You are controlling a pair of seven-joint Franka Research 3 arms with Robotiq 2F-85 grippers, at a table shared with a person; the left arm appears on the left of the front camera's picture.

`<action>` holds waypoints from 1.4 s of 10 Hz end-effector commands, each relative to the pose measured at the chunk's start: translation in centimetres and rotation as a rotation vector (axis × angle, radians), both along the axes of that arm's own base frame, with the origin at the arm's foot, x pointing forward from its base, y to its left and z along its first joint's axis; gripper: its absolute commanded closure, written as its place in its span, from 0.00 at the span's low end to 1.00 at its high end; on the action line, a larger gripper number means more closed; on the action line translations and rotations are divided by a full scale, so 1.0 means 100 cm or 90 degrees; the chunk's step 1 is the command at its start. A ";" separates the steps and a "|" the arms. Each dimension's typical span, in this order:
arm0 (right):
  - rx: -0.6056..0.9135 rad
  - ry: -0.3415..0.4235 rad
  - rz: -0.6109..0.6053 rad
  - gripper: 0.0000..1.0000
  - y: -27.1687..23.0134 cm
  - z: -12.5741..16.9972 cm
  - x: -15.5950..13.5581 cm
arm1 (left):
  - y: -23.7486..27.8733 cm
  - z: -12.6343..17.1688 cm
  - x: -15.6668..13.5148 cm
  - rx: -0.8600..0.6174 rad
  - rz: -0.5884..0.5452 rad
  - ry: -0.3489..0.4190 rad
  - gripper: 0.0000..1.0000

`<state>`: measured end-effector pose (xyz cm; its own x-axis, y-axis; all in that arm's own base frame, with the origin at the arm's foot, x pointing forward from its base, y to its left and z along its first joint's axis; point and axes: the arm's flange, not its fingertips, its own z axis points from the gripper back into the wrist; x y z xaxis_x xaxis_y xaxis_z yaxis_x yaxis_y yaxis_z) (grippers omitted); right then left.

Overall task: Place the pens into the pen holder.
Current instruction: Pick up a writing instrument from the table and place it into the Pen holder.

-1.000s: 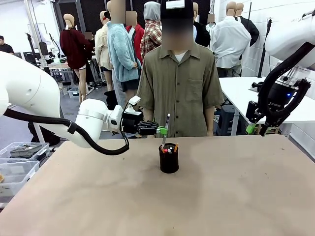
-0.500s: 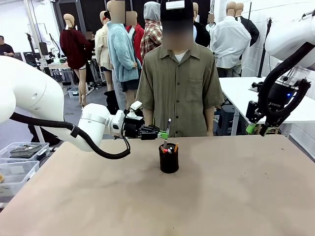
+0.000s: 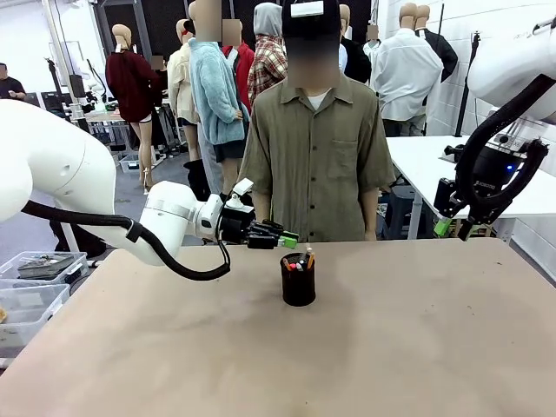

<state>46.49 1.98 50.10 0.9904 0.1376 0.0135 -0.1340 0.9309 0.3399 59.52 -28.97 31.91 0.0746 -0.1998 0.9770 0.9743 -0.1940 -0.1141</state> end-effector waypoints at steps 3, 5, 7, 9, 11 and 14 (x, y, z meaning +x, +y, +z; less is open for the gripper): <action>-0.002 -0.008 -0.007 0.47 0.001 -0.004 -0.003 | 0.009 0.028 -0.017 0.077 0.034 -0.014 0.28; -0.002 -0.008 -0.007 0.47 0.001 -0.004 -0.003 | 0.028 0.057 -0.030 0.157 0.109 -0.015 0.28; -0.002 -0.008 -0.007 0.47 0.001 -0.004 -0.003 | 0.053 0.089 -0.038 0.283 0.225 0.008 0.28; -0.002 -0.008 -0.007 0.47 0.001 -0.004 -0.003 | 0.081 0.105 -0.046 0.391 0.304 0.058 0.28; -0.002 -0.008 -0.007 0.47 0.001 -0.004 -0.003 | 0.109 0.117 -0.058 0.427 0.376 0.087 0.28; -0.002 -0.008 -0.007 0.47 0.001 -0.004 -0.003 | 0.116 0.111 -0.055 0.423 0.394 0.075 0.28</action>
<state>46.49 1.94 50.10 0.9905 0.1368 0.0140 -0.1334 0.9308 0.3403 53.38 -16.50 43.34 0.4853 -0.5954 0.6403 0.8347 0.5336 -0.1365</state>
